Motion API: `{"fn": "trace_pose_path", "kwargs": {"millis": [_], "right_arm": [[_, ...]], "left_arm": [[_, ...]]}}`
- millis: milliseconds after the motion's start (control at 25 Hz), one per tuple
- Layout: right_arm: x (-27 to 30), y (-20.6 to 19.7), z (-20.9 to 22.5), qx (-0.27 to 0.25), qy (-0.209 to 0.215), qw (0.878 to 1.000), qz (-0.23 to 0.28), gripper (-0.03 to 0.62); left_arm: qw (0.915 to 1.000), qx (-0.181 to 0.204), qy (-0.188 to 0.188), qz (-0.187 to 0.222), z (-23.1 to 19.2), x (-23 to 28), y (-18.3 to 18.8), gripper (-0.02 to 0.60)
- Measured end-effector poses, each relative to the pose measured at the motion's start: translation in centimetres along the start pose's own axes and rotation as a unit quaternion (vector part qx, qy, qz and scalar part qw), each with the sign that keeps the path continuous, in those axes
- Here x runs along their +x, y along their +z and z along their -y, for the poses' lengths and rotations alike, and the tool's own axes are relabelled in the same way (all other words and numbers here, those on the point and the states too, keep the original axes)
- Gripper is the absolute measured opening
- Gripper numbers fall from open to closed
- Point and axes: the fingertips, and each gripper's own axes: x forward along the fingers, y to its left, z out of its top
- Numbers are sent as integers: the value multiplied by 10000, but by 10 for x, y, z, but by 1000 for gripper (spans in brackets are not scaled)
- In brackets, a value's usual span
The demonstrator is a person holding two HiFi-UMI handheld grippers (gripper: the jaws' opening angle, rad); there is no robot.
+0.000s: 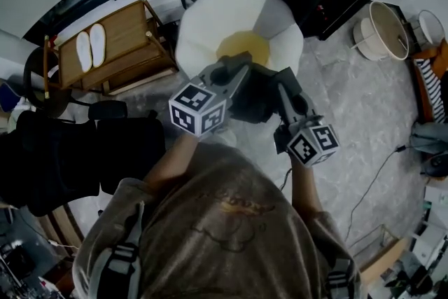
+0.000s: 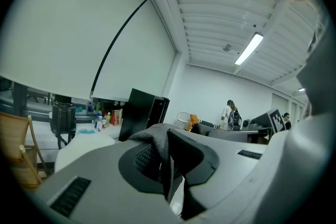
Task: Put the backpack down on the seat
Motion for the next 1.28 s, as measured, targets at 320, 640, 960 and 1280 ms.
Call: {"fn": "trace_pose_path", "kwargs": {"millis": [320,640,960,1280], "right_arm": [[70,23,39,124,-121,9998,101,31],[129,36,73,138,-60,9999,55,31],[175,43,105,154,147,9997,-106,31],[216,29,148,126,278,9990,-339,31]], "left_arm": [[10000,-17,-27,-28,-63,46,30,28],[9997,-82,207,-35,-116,83,47,28],[9989,-149,438,18,-161,120,58,28],[9977,-193,644,-37,-200,159,43,28]]}}
